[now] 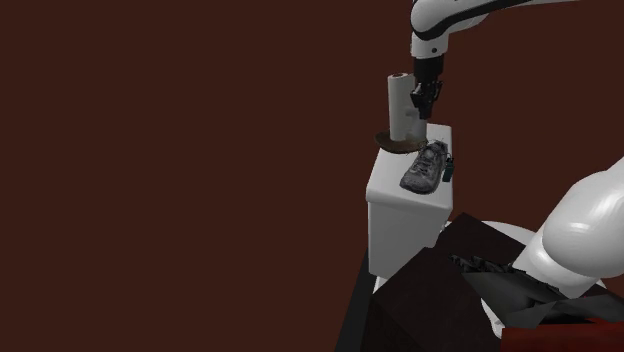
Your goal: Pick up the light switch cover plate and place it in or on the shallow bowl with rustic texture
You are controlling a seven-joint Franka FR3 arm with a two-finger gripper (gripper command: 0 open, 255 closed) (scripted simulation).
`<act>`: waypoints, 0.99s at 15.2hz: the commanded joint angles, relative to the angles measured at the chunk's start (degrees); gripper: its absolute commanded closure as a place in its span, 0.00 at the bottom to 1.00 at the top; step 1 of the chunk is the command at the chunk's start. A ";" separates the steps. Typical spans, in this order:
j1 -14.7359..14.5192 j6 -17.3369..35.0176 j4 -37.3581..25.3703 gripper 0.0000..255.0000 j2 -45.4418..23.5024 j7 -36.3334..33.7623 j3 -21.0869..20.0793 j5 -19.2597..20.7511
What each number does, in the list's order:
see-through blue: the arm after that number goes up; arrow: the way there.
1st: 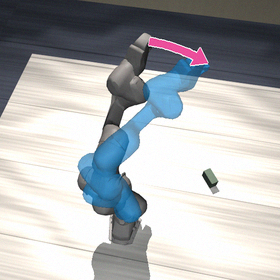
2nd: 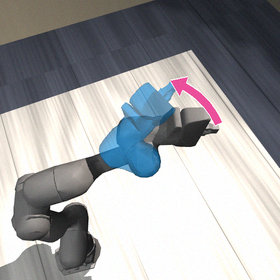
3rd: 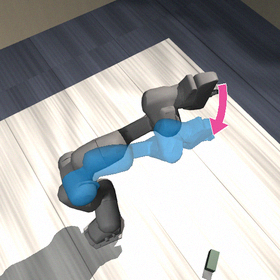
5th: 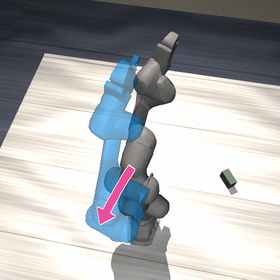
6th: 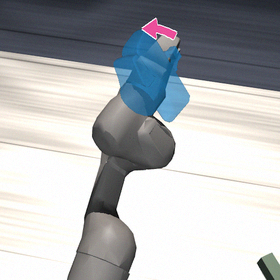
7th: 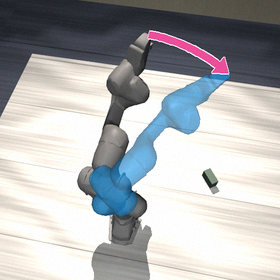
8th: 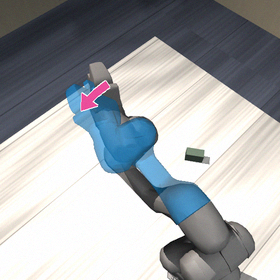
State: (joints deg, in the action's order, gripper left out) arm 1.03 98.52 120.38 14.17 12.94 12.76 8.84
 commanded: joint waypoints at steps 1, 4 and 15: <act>0.00 0.03 0.02 1.00 -0.01 0.00 0.00 0.00; 0.00 0.03 0.02 0.00 0.00 0.00 0.00 0.00; -0.39 -7.16 -8.21 0.00 -1.08 0.32 -0.53 -0.56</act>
State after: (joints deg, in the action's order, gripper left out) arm 0.66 91.56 112.41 13.17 13.26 12.24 8.30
